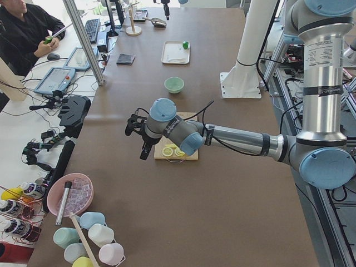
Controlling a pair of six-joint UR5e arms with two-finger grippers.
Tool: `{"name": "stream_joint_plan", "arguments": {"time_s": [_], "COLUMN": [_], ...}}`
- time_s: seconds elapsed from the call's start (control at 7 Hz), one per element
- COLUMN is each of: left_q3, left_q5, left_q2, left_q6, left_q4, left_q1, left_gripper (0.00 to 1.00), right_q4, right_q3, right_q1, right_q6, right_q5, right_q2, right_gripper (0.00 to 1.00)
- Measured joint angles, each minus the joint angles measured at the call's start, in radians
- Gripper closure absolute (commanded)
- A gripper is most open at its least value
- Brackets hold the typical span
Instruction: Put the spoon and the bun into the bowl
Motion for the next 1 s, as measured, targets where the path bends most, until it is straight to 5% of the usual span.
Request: {"name": "stream_joint_plan", "arguments": {"time_s": [0.43,1.0], "left_q3": [0.000,0.013], "left_q5": [0.026,0.067], "left_q2": [-0.045,-0.136], "left_q6": [-0.086,-0.232], "left_q4": [-0.011,-0.006], "left_q1": [0.087,0.203], "left_gripper": [0.02,0.02], "right_q4": [0.216,0.271], "right_q3": [-0.012,-0.074], "right_q1": [-0.187,-0.445], "right_q6": [0.438,0.792], "right_q5": [-0.069,-0.273], "right_q2": [0.054,0.173], "right_gripper": [0.00,0.05]}}
